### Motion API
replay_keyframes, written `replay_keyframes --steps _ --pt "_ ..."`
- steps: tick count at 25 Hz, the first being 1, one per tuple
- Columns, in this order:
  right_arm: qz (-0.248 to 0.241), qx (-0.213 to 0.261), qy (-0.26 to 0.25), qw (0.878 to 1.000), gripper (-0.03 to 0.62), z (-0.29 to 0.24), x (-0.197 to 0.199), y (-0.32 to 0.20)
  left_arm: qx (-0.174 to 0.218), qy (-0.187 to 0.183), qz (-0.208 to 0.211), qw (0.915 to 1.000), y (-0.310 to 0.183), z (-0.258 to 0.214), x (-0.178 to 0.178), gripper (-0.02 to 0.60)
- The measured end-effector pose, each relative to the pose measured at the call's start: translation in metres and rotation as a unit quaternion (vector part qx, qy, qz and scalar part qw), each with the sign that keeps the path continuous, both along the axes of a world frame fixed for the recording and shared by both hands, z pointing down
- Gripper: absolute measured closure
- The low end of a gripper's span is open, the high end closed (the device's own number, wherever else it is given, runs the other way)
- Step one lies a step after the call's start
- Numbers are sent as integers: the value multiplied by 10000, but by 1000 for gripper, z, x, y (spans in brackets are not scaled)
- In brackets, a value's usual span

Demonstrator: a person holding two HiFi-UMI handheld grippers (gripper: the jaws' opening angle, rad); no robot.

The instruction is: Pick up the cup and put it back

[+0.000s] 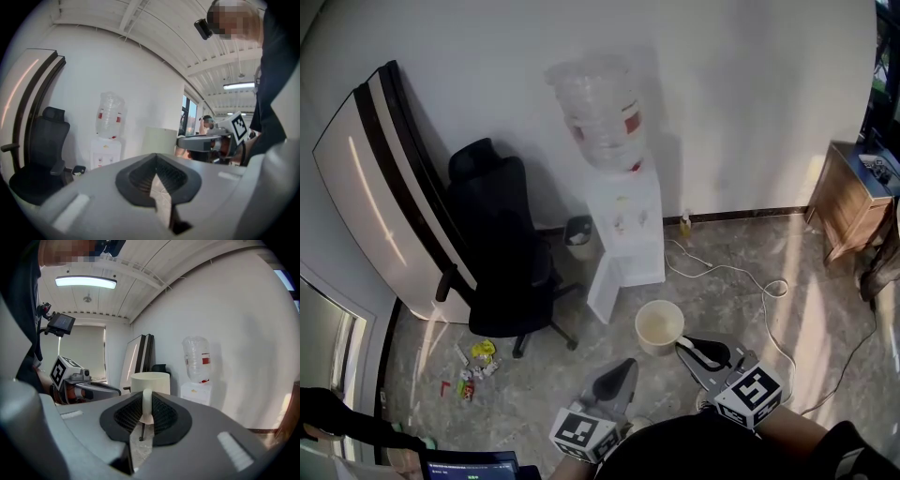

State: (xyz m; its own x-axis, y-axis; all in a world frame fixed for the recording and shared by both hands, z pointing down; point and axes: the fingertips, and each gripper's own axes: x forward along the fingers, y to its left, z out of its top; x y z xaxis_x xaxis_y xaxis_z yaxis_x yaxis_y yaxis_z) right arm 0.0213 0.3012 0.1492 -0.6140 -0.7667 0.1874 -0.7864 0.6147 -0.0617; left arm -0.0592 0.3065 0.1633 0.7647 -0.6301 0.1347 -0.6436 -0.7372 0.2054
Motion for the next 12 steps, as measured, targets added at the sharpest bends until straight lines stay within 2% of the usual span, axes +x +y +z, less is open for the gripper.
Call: replay_keyframes --steps 3,12 --pt "-4 3 2 10000 546 0 -2 3 131 100 45 9999 4 1 -3 578" --pt "26 -28 -4 10000 546 1 2 5 -13 195 44 9998 6 -2 5 578"
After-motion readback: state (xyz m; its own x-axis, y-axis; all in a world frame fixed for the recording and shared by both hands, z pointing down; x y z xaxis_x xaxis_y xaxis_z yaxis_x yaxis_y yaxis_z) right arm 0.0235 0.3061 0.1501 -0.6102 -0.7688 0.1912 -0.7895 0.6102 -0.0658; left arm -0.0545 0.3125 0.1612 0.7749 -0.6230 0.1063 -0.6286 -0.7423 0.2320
